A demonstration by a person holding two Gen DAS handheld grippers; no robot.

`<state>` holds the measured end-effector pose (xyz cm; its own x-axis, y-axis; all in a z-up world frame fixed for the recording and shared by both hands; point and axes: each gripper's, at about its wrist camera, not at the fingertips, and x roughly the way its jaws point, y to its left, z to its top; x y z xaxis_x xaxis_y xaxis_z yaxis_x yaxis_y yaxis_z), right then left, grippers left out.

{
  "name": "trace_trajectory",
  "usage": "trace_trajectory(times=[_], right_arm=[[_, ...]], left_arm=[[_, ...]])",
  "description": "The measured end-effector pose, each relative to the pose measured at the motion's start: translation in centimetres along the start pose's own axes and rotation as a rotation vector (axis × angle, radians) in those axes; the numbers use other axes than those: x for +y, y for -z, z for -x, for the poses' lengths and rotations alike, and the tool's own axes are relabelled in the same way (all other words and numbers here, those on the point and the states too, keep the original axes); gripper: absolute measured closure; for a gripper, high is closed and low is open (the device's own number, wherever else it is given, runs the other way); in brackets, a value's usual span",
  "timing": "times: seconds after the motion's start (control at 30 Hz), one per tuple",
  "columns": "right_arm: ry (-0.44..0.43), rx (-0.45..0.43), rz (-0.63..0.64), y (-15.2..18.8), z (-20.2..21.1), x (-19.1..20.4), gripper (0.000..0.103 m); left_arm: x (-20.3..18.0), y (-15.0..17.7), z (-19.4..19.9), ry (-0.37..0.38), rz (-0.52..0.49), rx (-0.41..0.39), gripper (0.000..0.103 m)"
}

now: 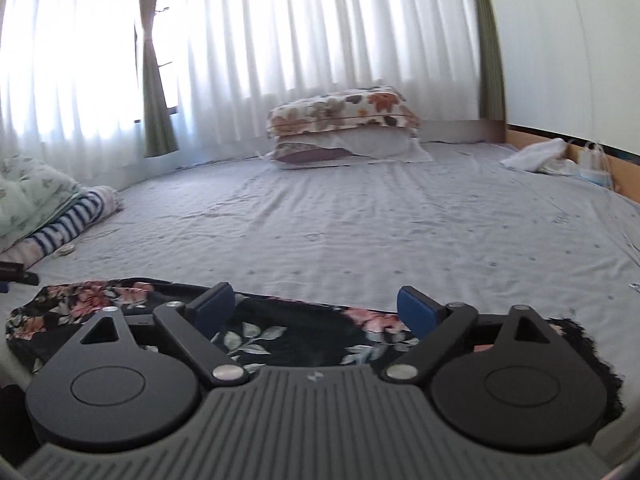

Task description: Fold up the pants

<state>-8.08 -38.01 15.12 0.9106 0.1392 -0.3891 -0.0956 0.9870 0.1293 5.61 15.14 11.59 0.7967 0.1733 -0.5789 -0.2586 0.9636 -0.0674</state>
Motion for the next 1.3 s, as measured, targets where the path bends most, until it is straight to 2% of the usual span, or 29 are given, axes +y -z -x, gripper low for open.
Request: trace_trajectory(times=[0.07,0.2,0.47,0.6,0.73,0.83,0.93,1.1,1.17,1.27,1.3], right_arm=[[-0.048,-0.005,0.002,0.5,-0.7,1.6,0.000],[-0.061,0.000,-0.059,2.5,-2.6,3.1,0.000],[-0.015,-0.037,-0.164,7.9,-5.3,2.8,0.000],[0.022,0.004,-0.158,10.3,-6.6,2.0,0.000],[0.074,0.051,-0.175,12.2,-7.2,-0.4,0.001],[0.065,0.016,-0.171,12.9,-6.3,-2.5,0.001],[0.171,0.025,-0.141,13.0,-5.9,-4.7,0.001],[0.329,0.015,-0.187,12.2,-4.9,-10.2,0.001],[0.417,0.033,-0.216,11.6,-5.1,-12.6,0.001],[0.474,0.070,-0.262,10.6,-5.9,-16.1,0.001],[0.529,0.093,-0.258,10.2,-6.5,-17.0,0.001]], left_arm=[[-1.4,0.5,0.5,0.044,-0.008,-0.005,0.011],[-4.8,2.8,1.1,0.117,-0.034,-0.011,0.010],[-11.6,9.2,0.3,0.227,-0.070,0.006,0.010],[-13.5,11.5,-0.9,0.234,-0.100,0.047,0.010],[-13.7,13.0,-2.1,0.197,-0.136,0.082,0.010],[-13.8,13.4,-2.3,0.175,-0.186,0.060,0.010],[-13.9,13.5,-2.6,0.171,-0.202,0.059,0.008],[-14.1,13.5,-2.8,0.158,-0.206,0.056,0.006],[-14.3,13.4,-2.9,0.153,-0.205,0.059,0.005],[-14.4,13.3,-3.1,0.154,-0.200,0.066,0.005],[-14.5,13.2,-3.1,0.153,-0.200,0.070,0.005]])
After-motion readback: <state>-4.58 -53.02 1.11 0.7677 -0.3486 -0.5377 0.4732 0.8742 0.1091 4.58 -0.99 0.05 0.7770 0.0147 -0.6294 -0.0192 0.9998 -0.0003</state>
